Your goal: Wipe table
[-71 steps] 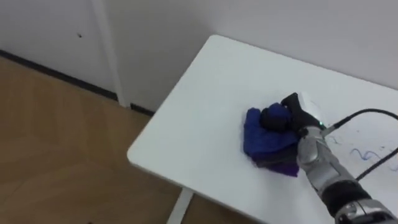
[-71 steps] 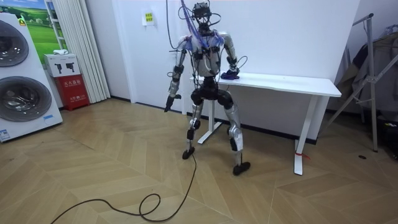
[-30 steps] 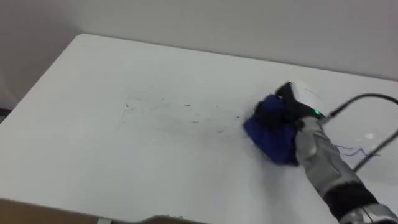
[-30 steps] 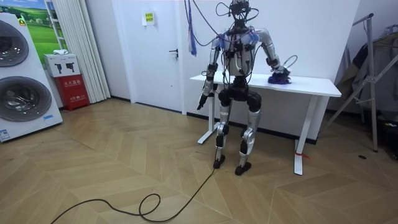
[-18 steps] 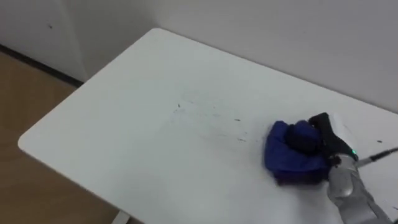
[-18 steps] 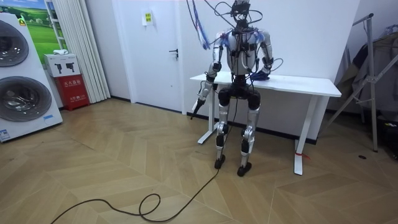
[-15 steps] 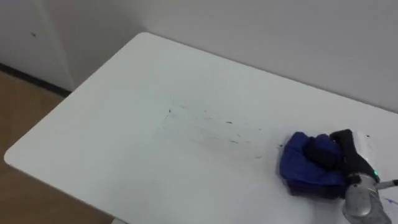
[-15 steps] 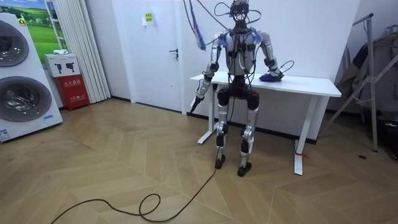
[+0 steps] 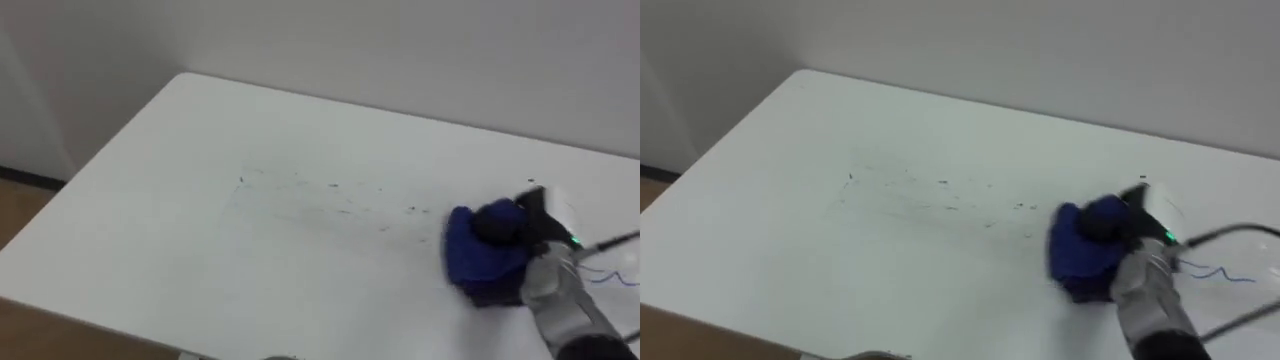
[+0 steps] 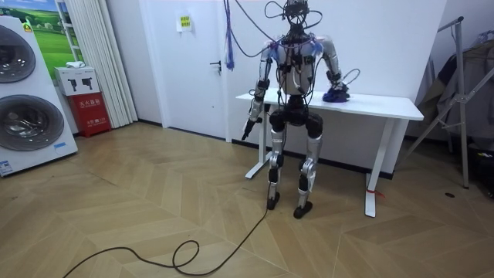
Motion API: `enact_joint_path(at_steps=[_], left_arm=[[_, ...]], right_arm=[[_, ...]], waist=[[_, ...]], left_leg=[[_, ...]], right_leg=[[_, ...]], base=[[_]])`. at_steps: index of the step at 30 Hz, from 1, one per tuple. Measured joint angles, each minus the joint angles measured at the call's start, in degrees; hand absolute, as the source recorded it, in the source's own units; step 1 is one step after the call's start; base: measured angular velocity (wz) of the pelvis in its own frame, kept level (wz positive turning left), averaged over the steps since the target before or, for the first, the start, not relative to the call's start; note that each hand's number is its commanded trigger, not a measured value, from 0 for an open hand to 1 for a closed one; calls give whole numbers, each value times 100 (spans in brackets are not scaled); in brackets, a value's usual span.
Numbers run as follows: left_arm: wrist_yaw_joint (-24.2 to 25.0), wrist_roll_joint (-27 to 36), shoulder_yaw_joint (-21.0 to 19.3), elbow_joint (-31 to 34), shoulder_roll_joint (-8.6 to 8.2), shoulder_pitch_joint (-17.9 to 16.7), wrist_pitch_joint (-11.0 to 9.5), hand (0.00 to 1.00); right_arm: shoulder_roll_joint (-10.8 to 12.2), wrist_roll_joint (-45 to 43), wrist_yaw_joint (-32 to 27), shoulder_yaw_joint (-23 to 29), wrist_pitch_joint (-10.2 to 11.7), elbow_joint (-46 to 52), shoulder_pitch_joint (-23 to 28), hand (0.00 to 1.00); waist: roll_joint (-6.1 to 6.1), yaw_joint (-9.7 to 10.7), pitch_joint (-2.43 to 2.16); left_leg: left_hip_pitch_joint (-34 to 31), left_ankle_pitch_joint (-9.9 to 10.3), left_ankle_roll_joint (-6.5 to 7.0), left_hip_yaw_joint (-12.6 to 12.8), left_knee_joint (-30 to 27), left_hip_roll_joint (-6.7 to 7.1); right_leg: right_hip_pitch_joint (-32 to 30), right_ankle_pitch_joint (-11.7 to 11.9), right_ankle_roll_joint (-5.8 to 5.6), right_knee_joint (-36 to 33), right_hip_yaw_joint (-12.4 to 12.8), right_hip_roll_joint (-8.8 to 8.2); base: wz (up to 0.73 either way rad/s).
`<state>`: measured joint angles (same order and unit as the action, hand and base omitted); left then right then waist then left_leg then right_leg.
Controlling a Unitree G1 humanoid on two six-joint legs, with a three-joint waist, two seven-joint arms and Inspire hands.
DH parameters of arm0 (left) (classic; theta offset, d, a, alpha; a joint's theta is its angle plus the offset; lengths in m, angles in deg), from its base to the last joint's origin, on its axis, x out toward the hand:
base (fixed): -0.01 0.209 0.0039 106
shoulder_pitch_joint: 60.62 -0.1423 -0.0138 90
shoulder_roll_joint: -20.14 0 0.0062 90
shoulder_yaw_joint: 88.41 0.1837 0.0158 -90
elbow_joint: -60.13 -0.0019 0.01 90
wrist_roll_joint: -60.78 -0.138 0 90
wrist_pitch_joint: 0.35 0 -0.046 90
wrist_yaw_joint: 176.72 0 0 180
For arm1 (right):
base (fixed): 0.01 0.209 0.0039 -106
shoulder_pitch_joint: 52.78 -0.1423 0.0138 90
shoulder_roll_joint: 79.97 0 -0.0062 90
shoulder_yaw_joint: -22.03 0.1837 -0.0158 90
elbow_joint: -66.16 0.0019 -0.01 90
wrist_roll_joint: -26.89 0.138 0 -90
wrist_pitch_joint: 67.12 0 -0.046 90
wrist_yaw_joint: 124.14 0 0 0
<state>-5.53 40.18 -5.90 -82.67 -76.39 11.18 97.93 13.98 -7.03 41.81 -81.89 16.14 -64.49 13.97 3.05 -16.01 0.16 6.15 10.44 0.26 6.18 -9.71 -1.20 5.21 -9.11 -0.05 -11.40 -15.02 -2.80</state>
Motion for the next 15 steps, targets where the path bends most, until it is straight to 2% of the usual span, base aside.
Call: enact_joint_path(at_steps=[1,3,5,6,7,9,10,11,12,13,14,15], left_arm=[[70,-4,8,38,4,7,35,0],[96,-5,66,91,1,-34,74,0],[95,25,93,196,0,-298,112,0],[95,57,101,197,2,-335,118,0],[96,94,95,206,2,-409,119,0],[95,85,76,209,3,-474,111,0],[94,85,66,210,7,-534,106,0],[94,88,67,209,4,-577,103,0],[92,72,37,208,5,-619,84,0],[89,67,-78,194,12,-656,-9,0],[86,67,-138,191,28,-633,-53,0],[64,60,-276,224,54,-591,-155,0]], right_arm=[[153,-246,137,-128,57,42,-296,100],[212,-253,265,-181,203,47,-564,100],[129,-220,274,-165,294,38,-551,100],[69,-209,254,-165,326,29,-467,100],[-23,-209,201,-130,398,-12,-205,100],[-122,-209,39,-6,536,-359,400,100],[-75,69,-277,371,879,-357,942,100],[-72,123,-445,478,1060,-316,1167,100],[-71,248,-646,698,1365,-313,1462,100],[-73,256,-787,991,1582,-307,1699,100],[-74,279,-865,1120,1631,-307,1820,100],[-105,406,-1038,1357,1713,-307,2054,100]], waist=[[27,-121,22],[40,-354,26],[61,-395,23],[61,-380,23],[63,-292,22],[57,-202,29],[51,-41,27],[44,64,25],[41,262,15],[35,484,13],[40,560,7],[47,675,-18]], left_leg=[[-29,-19,-27,-12,4,-14],[-66,-45,-39,-125,17,-1],[-66,-45,-33,-380,29,54],[-61,-47,-30,-420,30,67],[-48,-52,-21,-545,27,95],[44,-56,-14,-554,31,108],[117,-56,-14,-513,33,139],[155,-57,-13,-465,34,161],[205,-56,-14,-444,33,202],[236,-56,-13,-437,38,226],[254,-54,-11,-408,48,235],[282,-35,21,-250,53,265]], right_leg=[[-23,-10,25,70,-4,23],[8,-12,23,126,-103,19],[146,-35,-15,178,-290,-19],[179,-35,-15,182,-327,-29],[257,-35,-16,181,-381,-51],[362,-57,-52,183,-327,-103],[456,-83,-95,187,-240,-138],[496,-96,-116,186,-211,-169],[534,-125,-163,187,-220,-214],[569,-123,-173,212,-205,-231],[586,-122,-175,238,-190,-235],[582,-122,-176,264,-56,-235]], base=[[11],[35],[58],[65],[61],[44],[16],[0],[-21],[-25],[-31],[-40]])
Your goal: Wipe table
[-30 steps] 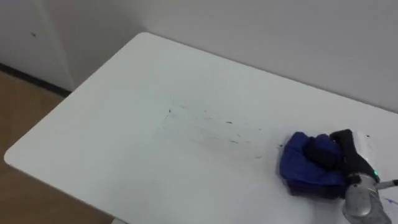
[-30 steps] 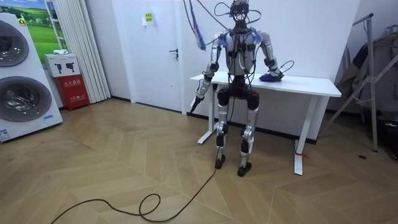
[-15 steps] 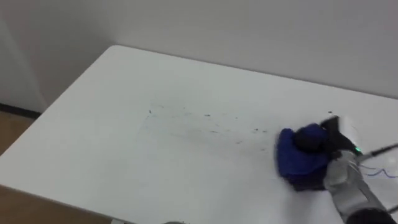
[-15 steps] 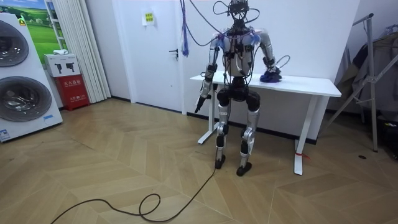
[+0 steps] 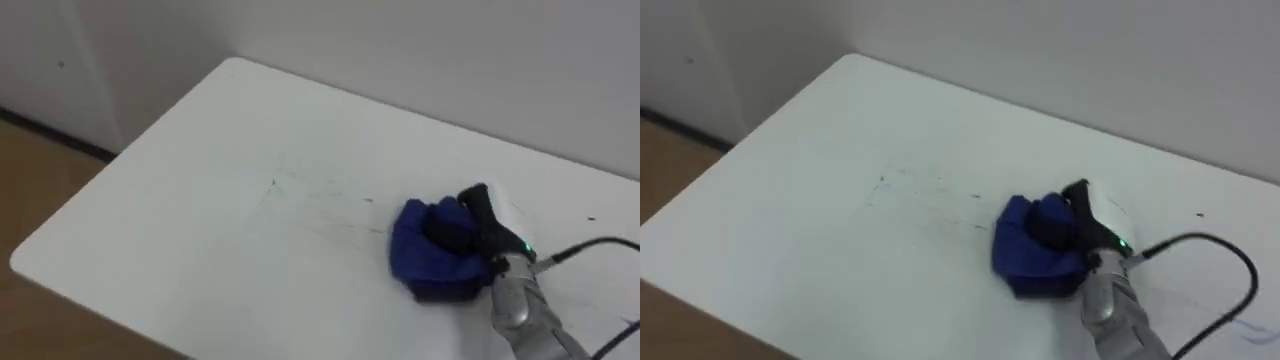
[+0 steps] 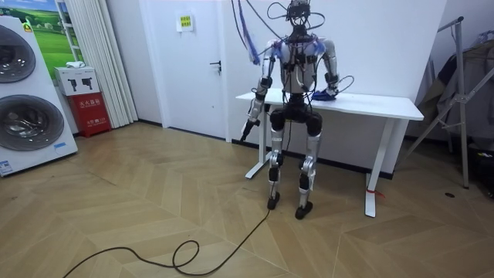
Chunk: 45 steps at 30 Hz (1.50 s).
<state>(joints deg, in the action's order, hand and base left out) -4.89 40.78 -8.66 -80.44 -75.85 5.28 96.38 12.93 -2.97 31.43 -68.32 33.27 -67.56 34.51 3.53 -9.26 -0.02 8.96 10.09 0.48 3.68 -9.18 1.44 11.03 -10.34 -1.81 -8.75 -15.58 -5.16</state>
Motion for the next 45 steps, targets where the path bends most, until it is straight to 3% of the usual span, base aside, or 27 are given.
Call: enact_joint_path(at_steps=[2,5,9,12,14,15,16,17,18,20,22,24,27,28,30,31,32,33,34,35,36,37,38,41,42,44,45], left_arm=[[-28,-86,-331,-2,7,129,-185,0],[-123,-107,-348,7,5,103,-208,0],[-184,-95,-311,7,5,102,-203,0],[-246,-83,-140,33,-45,184,-183,0],[-272,-66,110,-18,-67,288,-118,0],[-278,-64,179,-18,-70,321,-84,0],[-279,-68,296,-90,-78,393,-65,0],[-273,-83,347,-138,-85,452,-41,0],[-258,-88,410,-240,-85,507,-21,0],[-202,-83,574,-281,-39,711,77,0],[-90,-83,692,-264,-50,789,80,0],[-71,-69,715,-174,-24,693,98,0],[9,76,694,-243,62,451,201,0],[45,79,614,-257,71,415,196,0],[55,66,413,-259,93,397,144,0],[50,74,284,-314,115,397,47,0],[53,73,234,-341,149,432,17,0],[51,33,79,-323,251,502,-36,0],[34,10,-77,-253,397,661,-150,0],[1,-20,-160,-183,628,764,-252,0],[-19,-23,-212,-181,686,775,-283,0],[-45,-25,-353,-173,832,786,-316,0],[-61,-25,-354,-131,925,774,-317,0],[-125,207,-246,-94,1007,687,-300,0],[-125,243,-227,-87,970,674,-296,0],[-125,267,-150,-9,825,672,-291,0],[-130,306,-5,0,779,724,-300,0]], right_arm=[[-141,379,-289,432,138,-12,455,100],[-260,623,-553,962,150,-82,857,100],[-401,915,-577,1169,92,-191,1074,100],[-398,1001,-546,994,-272,-122,850,100],[-301,978,-471,575,-865,19,482,100],[-284,951,-399,408,-1016,98,364,100],[-211,861,-152,-5,-1303,281,32,100],[-147,713,-10,-234,-1429,405,-172,100],[-29,386,319,-783,-1561,636,-646,100],[408,-223,882,-1609,-1497,735,-1698,100],[514,-603,1144,-1704,-1271,630,-2312,100],[490,-609,1129,-1648,-1228,604,-2514,100],[380,-600,1008,-1520,-1118,123,-2224,100],[318,-622,985,-1404,-1090,-181,-1869,100],[298,-263,690,-903,-752,-235,-1215,100],[203,-44,502,-764,-550,-257,-1039,100],[146,106,411,-681,-509,-288,-976,100],[-31,423,208,-470,-463,-313,-673,100],[-228,673,19,-211,-433,-319,-362,100],[-336,804,-151,-29,-422,-472,-207,100],[-380,857,-206,0,-420,-567,-163,100],[-476,945,-243,108,-410,-728,-68,100],[-525,956,-248,302,-411,-801,71,100],[-574,967,-213,530,-436,-868,216,100],[-574,966,-196,540,-447,-869,198,100],[-557,926,-78,493,-503,-799,29,100],[-526,896,13,355,-584,-617,-127,100]], waist=[[-26,187,-26],[-132,479,-111],[-126,600,-119],[-121,505,-115],[-99,222,-97],[-104,131,-100],[-98,-8,-92],[-96,-122,-94],[-77,-303,-47],[30,-491,39],[40,-741,60],[26,-799,57],[3,-750,70],[-24,-731,67],[-52,-626,59],[-124,-523,65],[-168,-465,101],[-203,-366,69],[-230,-318,10],[-106,-307,25],[-61,-299,7],[-37,-200,-9],[-37,-120,-12],[64,30,-45],[83,32,-51],[93,42,-54],[114,35,-54]], left_leg=[[50,88,124,172,3,-35],[81,224,209,261,0,-63],[183,269,224,361,-32,-67],[189,266,221,485,-47,-95],[196,251,192,706,-44,-171],[177,247,182,746,-46,-197],[116,235,168,752,-47,-222],[67,232,168,746,-48,-225],[14,220,155,740,-50,-252],[-142,173,76,703,-58,-333],[-250,158,50,584,-133,-355],[-336,158,45,370,-226,-344],[-331,155,47,305,-442,-349],[-316,154,47,528,-590,-366],[-325,155,50,917,-664,-414],[-368,176,78,1179,-686,-483],[-375,207,118,1307,-728,-512],[-360,279,112,1620,-800,-608],[-344,493,69,1838,-774,-782],[-402,622,35,2005,-946,-932],[-453,654,-6,2013,-1070,-1013],[-572,742,-124,1945,-1341,-1275],[-724,806,-241,1809,-1587,-1556],[-856,772,-604,1636,-1854,-1991],[-852,733,-686,1637,-1860,-2060],[-875,578,-962,1603,-1850,-2323],[-929,456,-1171,1542,-1835,-2482]], right_leg=[[5,-22,-55,2,163,6],[14,2,-116,-11,259,36],[95,32,-160,-29,315,24],[-19,53,-140,-145,428,41],[-160,127,-85,-198,609,115],[-211,153,-59,-206,619,133],[-329,219,-10,-224,613,178],[-416,243,20,-257,614,203],[-546,296,91,-315,587,257],[-741,344,183,-290,375,309],[-814,333,203,-285,261,326],[-791,309,196,-333,-25,299],[-745,197,178,-638,-196,123],[-698,191,168,-729,-180,65],[-685,181,76,-740,-182,-8],[-782,39,-70,-1125,-248,-164],[-839,-76,-114,-1466,-393,-391],[-865,-230,-239,-2004,-584,-838],[-901,-267,-306,-2293,-512,-1163],[-899,-251,-335,-2288,-393,-1532],[-888,-237,-351,-2180,-354,-1650],[-805,-138,-395,-1839,-380,-1790],[-707,25,-430,-1462,-488,-1796],[-596,443,-519,-922,-603,-1776],[-603,503,-524,-895,-684,-1765],[-625,592,-535,-930,-981,-1535],[-744,632,-498,-1185,-1167,-1315]], base=[[-42],[-24],[-20],[-27],[-52],[-69],[-63],[-87],[-77],[-24],[42],[65],[46],[19],[-20],[-47],[-29],[18],[24],[10],[-10],[0],[4],[-1],[-11],[-15],[-18]])
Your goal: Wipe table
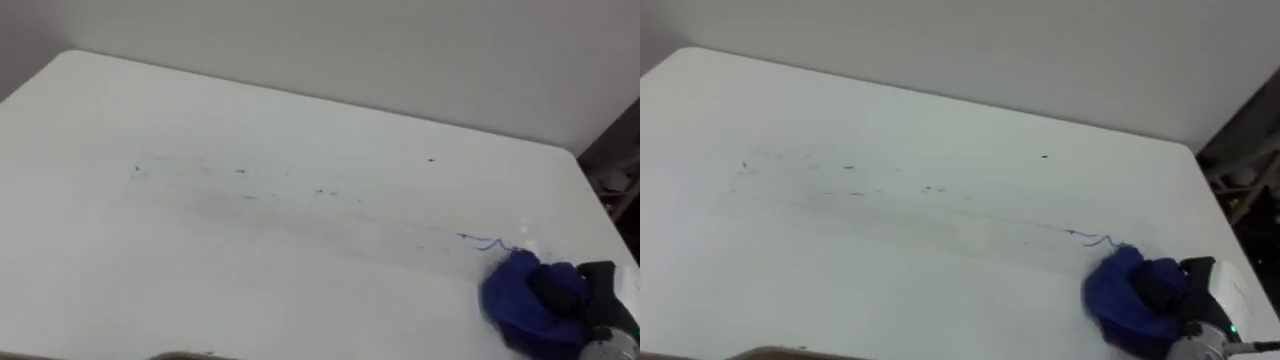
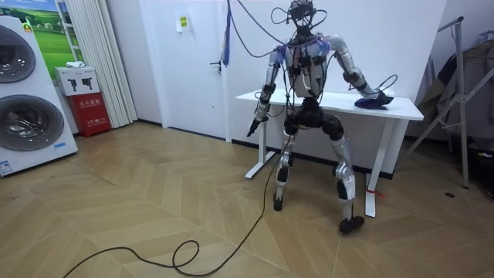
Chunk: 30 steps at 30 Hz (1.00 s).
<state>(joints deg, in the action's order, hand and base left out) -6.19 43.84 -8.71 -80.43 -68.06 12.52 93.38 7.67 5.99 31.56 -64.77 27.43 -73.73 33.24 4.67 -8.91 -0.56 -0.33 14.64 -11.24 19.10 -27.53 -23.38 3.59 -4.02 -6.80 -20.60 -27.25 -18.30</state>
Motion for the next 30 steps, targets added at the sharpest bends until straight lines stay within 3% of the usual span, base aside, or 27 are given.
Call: enact_joint_path(at_steps=[1,2,3,4,5,6,7,8,11,14,16,18,20,21,23,24,27,29,30], left_arm=[[-6,2,125,-15,-173,79,34,0],[7,-2,287,3,-362,132,48,0],[14,-14,383,3,-459,156,29,0],[25,-48,486,-25,-620,136,-27,0],[59,-57,606,-43,-657,137,-35,0],[97,-40,610,-69,-658,147,-36,0],[147,-16,614,-106,-657,141,2,0],[164,9,594,-85,-649,55,16,0],[202,186,537,-77,-637,-319,143,0],[235,299,362,-77,-639,-503,175,0],[229,268,36,-73,-636,-593,173,0],[230,37,-232,43,-638,-600,170,0],[202,-149,-386,291,-583,-564,84,0],[178,-149,-394,298,-575,-506,51,0],[90,-109,-383,349,-584,-313,-5,0],[84,-100,-325,350,-588,-264,-6,0],[-37,-71,12,386,-621,-58,-48,0],[-114,-74,155,378,-671,81,-50,0],[-111,-74,184,363,-681,95,-49,0]], right_arm=[[10,-257,142,-167,-81,190,-230,100],[33,-486,284,-327,-229,374,-437,100],[39,-663,375,-415,-346,487,-542,100],[88,-983,539,-613,-553,653,-810,100],[163,-1212,710,-835,-713,724,-1133,100],[186,-1310,805,-960,-716,748,-1279,100],[206,-1429,967,-1120,-677,778,-1512,100],[203,-1557,1082,-1175,-646,798,-1613,100],[149,-1574,1126,-1195,-566,775,-1565,100],[-20,-1376,917,-991,-307,772,-1063,100],[-20,-1292,511,-504,123,769,-511,100],[-23,-1187,239,-30,300,769,-25,100],[-32,-1057,45,453,350,768,508,100],[-41,-1055,41,528,342,761,570,100],[-46,-1007,42,467,268,748,553,100],[-44,-1007,42,422,219,755,521,100],[-36,-1056,49,108,-135,806,226,100],[-14,-1181,202,-354,-506,844,-217,100],[2,-1235,283,-504,-572,852,-349,100]], waist=[[-93,-19,-11],[-173,-64,-28],[-96,-127,3],[-121,-217,19],[-192,-274,34],[-165,-292,81],[-222,-320,129],[-336,-489,91],[-381,-681,96],[-373,-559,89],[-299,-109,98],[-254,161,8],[-108,321,-90],[-73,301,-89],[52,198,-22],[60,178,-16],[40,63,-12],[21,-173,12],[17,-214,14]], left_leg=[[-70,-108,-136,-102,3,-185],[-122,-236,110,-296,66,-190],[-156,-282,185,-320,43,-108],[-263,-270,208,-392,-31,198],[-357,-213,307,-520,-31,548],[-407,-184,355,-564,-31,718],[-471,-100,501,-749,-25,1036],[-480,-86,597,-863,38,1238],[-185,-256,593,-1033,613,1446],[1,-434,584,-1051,1064,1544],[146,-557,613,-1292,1377,1672],[204,-590,650,-1431,1505,1776],[280,-613,686,-1436,1587,1889],[319,-612,687,-1425,1606,1904],[447,-594,704,-1383,1637,1909],[472,-593,704,-1374,1661,1905],[507,-565,712,-1366,1788,1863],[484,-554,694,-1348,1861,1791],[485,-551,688,-1362,1878,1781]], right_leg=[[-130,-449,-150,-325,-347,117],[-316,-721,30,-589,-306,188],[-400,-836,107,-656,-241,234],[-502,-923,227,-714,-181,306],[-546,-964,350,-686,-154,392],[-575,-987,390,-684,-117,442],[-572,-1004,469,-605,-111,556],[-582,-1010,500,-486,-75,679],[-561,-935,625,-254,53,865],[-471,-904,605,-88,-15,848],[-168,-868,504,199,-202,847],[33,-850,405,404,-257,851],[243,-814,310,577,-145,853],[272,-806,295,597,-91,851],[359,-749,264,712,67,883],[373,-727,263,737,103,896],[332,-664,292,788,240,972],[202,-575,375,799,388,1071],[182,-563,391,799,401,1086]], base=[[-22],[-24],[-25],[-29],[-27],[-20],[-23],[-27],[-30],[15],[66],[69],[44],[0],[-29],[-29],[-25],[-43],[-34]])
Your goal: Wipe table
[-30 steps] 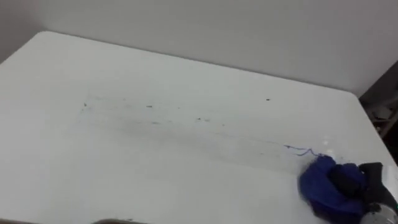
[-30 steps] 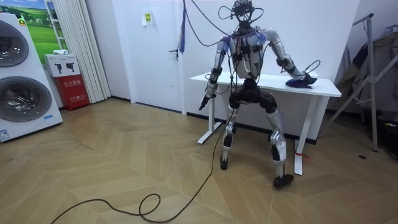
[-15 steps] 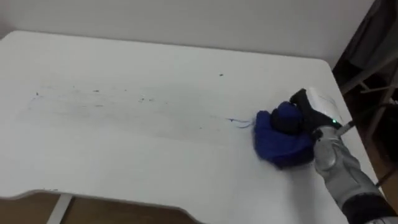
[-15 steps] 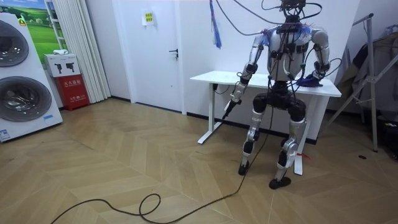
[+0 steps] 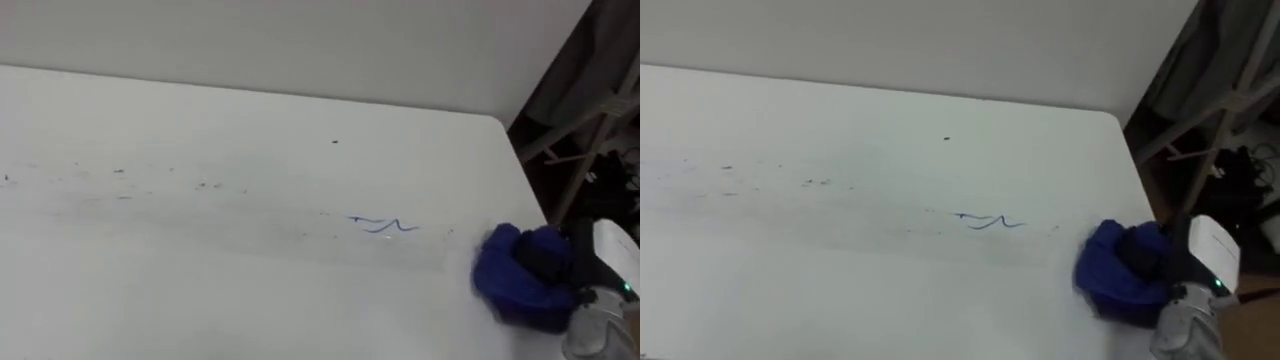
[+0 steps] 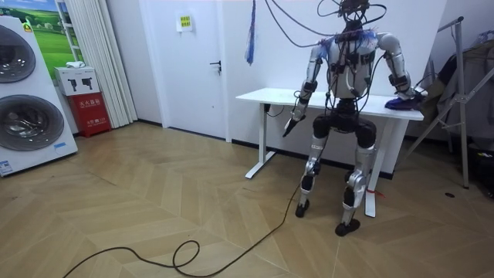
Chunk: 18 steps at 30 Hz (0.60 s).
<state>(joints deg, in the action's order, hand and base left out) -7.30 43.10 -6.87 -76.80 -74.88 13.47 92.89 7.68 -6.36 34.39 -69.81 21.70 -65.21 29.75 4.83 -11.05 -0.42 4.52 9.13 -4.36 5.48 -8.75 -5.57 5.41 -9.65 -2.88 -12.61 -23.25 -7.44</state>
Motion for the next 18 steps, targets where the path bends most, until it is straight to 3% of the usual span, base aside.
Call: enact_joint_path(at_steps=[2,4,6,8,10,11,15,18], left_arm=[[3,-6,41,-12,-41,7,4,0],[4,-43,155,-1,-52,-31,61,0],[6,-43,198,29,-53,-83,71,0],[9,11,157,107,-11,-286,185,0],[39,3,14,108,-12,-560,234,0],[105,-3,-106,111,-25,-690,249,0],[238,-183,-282,127,7,-844,220,0],[290,-176,-268,198,37,-793,109,0]], right_arm=[[89,-226,292,-417,-163,210,-331,100],[196,-870,596,-945,-181,483,-801,100],[210,-944,740,-1080,-118,591,-1020,100],[200,-898,761,-1111,-106,597,-1047,100],[142,-918,630,-1032,-17,573,-849,100],[38,-911,514,-965,127,566,-569,100],[-24,-862,90,-598,495,369,45,100],[-22,-394,38,-600,490,144,-12,100]], waist=[[-23,-160,15],[-88,-363,116],[-93,-520,169],[-52,-664,145],[-45,-602,144],[-34,-518,136],[-7,-337,121],[-50,-404,113]], left_leg=[[-13,6,-34,2,-2,-39],[-90,3,-77,-89,-17,-65],[-206,-27,-57,-236,-57,-43],[-337,-71,-38,-480,-99,22],[-289,-69,-31,-644,-98,90],[-253,-74,-23,-731,-110,161],[-37,-75,19,-819,-131,326],[-12,-22,99,-875,-177,356]], right_leg=[[-41,20,32,4,62,56],[-66,23,50,19,-13,86],[-102,21,51,109,-117,95],[-76,9,24,191,-351,64],[89,-22,-27,197,-490,8],[240,-59,-87,196,-608,-48],[674,-120,-186,203,-682,-177],[748,-144,-225,210,-720,-189]], base=[[-10],[15],[43],[59],[61],[75],[55],[6]])
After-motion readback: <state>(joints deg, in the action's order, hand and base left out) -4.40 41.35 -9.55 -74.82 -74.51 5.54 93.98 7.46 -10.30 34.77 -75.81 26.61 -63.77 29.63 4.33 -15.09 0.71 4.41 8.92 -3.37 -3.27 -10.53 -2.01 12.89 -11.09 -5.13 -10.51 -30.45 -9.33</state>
